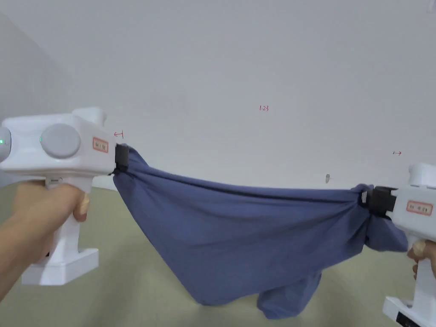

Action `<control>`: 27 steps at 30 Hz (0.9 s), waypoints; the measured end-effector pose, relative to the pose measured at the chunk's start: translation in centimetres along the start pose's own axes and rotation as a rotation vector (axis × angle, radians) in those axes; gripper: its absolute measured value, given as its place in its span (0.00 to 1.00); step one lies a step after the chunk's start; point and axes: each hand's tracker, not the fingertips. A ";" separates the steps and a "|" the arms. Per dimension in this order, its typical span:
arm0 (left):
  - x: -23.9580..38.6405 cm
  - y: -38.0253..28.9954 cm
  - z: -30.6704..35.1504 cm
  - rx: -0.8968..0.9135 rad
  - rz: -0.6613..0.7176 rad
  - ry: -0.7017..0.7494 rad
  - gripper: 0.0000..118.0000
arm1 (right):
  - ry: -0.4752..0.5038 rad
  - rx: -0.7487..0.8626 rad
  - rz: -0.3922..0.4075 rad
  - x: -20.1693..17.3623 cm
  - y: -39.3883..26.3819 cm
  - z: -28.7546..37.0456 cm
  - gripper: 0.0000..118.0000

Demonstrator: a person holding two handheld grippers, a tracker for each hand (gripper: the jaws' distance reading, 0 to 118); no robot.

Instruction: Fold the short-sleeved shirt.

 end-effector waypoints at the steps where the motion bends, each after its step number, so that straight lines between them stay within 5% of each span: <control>1: -0.7 -0.8 -0.3 -0.016 0.015 -0.007 0.03 | -0.003 -0.012 -0.001 0.1 -1.0 0.1 0.09; 15: -6.7 -24.0 4.8 -0.308 0.301 -0.005 0.03 | 0.017 -0.272 -0.110 5.5 -20.2 8.9 0.09; 18: -6.5 -28.1 6.8 -0.355 0.268 0.033 0.03 | 0.013 -0.334 -0.143 6.3 -23.7 10.9 0.09; 27: -8.4 -36.0 9.3 -0.471 0.377 0.074 0.04 | 0.000 -0.397 -0.159 6.6 -28.7 14.2 0.10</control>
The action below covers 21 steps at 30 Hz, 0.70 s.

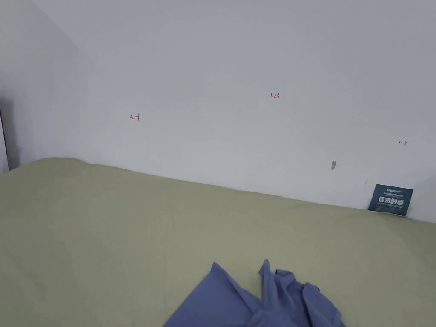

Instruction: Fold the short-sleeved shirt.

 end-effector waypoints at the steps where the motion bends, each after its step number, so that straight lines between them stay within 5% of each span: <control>1: -0.2 -0.3 -0.1 0.000 0.001 -0.006 0.04 | -0.003 0.002 -0.001 0.0 -0.2 0.0 0.13; 2: -0.4 -0.4 -0.3 -0.007 0.001 -0.020 0.06 | -0.024 0.003 -0.004 0.1 -0.2 0.1 0.19; 3: -0.2 -0.7 -0.2 -0.013 -0.012 -0.020 0.17 | -0.053 -0.002 -0.012 0.2 -0.1 0.2 0.37; 6: 0.4 0.1 1.2 -0.001 -0.090 -0.022 0.82 | -0.134 0.080 0.022 -0.3 0.7 2.3 0.83; 12: 5.5 2.1 7.3 0.354 -0.296 -0.043 0.86 | -0.178 0.282 0.211 -4.9 4.3 7.1 0.83; 15: 8.5 1.7 9.7 0.526 -0.421 0.012 0.84 | -0.243 0.333 0.275 -7.3 4.9 8.4 0.82; 17: 9.7 1.3 10.6 0.575 -0.462 0.031 0.75 | -0.238 0.338 0.263 -8.3 4.6 9.0 0.69; 19: 10.7 0.4 11.3 0.577 -0.468 0.015 0.23 | -0.196 0.329 0.235 -8.9 4.2 9.5 0.17; 20: 10.9 0.0 11.4 0.580 -0.472 0.011 0.00 | -0.200 0.323 0.231 -9.1 3.9 9.4 0.00; 21: 11.2 -0.4 11.4 0.580 -0.477 0.004 0.00 | -0.225 0.311 0.229 -9.4 3.5 9.2 0.00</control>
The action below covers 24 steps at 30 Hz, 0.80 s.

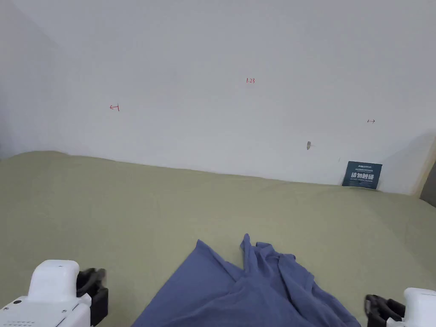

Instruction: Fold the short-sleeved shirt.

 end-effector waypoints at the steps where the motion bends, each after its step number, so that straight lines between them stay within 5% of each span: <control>1: 0.4 -0.3 0.2 0.002 -0.002 -0.016 0.00 | -0.061 0.010 0.022 -0.3 -0.3 0.4 0.00; 4: 1.1 -1.1 0.4 -0.059 -0.020 -0.062 0.00 | 0.020 -0.029 -0.064 -0.4 -1.1 0.3 0.00; 14: -4.9 -1.9 -7.2 -0.473 -0.010 0.025 0.03 | 0.050 -0.068 -0.033 -1.0 -1.6 0.3 0.00; 15: -5.5 -1.9 -8.4 -0.564 0.020 -0.018 0.20 | 0.055 -0.074 -0.029 -1.1 -2.0 0.0 0.00; 17: -6.4 -2.7 -10.2 -0.690 0.096 -0.083 0.80 | 0.070 -0.092 -0.020 -1.2 -2.2 -0.2 0.00; 18: -6.8 -3.5 -11.2 -0.736 0.121 -0.097 1.00 | 0.077 -0.099 -0.016 -1.2 -2.4 -0.3 0.00; 24: -7.6 -7.3 -13.3 -0.775 0.156 -0.057 0.97 | 0.096 -0.154 -0.007 -1.1 -3.9 -1.7 0.00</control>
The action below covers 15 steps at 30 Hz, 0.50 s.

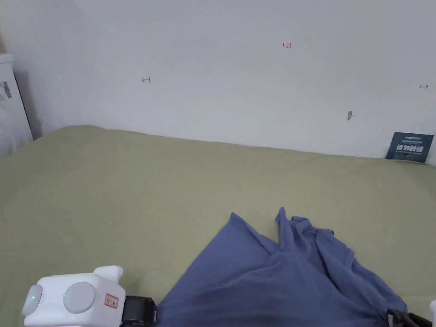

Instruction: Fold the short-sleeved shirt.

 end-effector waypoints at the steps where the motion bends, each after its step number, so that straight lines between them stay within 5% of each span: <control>1: -0.2 -0.1 -0.7 -0.014 0.004 0.010 0.96 | 0.001 -0.006 0.004 0.0 0.0 -0.2 0.00; 5: 0.0 -1.2 -1.1 0.023 -0.015 0.123 0.62 | 0.007 -0.016 0.014 -0.2 0.1 -1.0 0.00; 7: 0.2 -1.6 -0.1 0.059 -0.043 0.145 0.54 | 0.013 -0.031 0.026 -0.2 0.5 -2.0 0.00; 8: -0.1 -1.7 0.2 0.071 -0.038 0.127 0.42 | 0.018 -0.040 0.036 -0.3 0.8 -2.7 0.00; 9: -0.5 -1.7 0.4 0.095 -0.020 0.073 0.04 | 0.025 -0.055 0.053 -0.4 1.5 -3.7 0.00; 10: -0.5 -1.8 0.7 0.100 0.012 -0.012 0.01 | 0.033 -0.071 0.068 -0.4 2.2 -4.7 0.00; 15: -0.3 -1.8 0.6 0.091 -0.014 0.015 0.01 | 0.066 -0.105 0.113 0.9 8.3 -12.5 0.00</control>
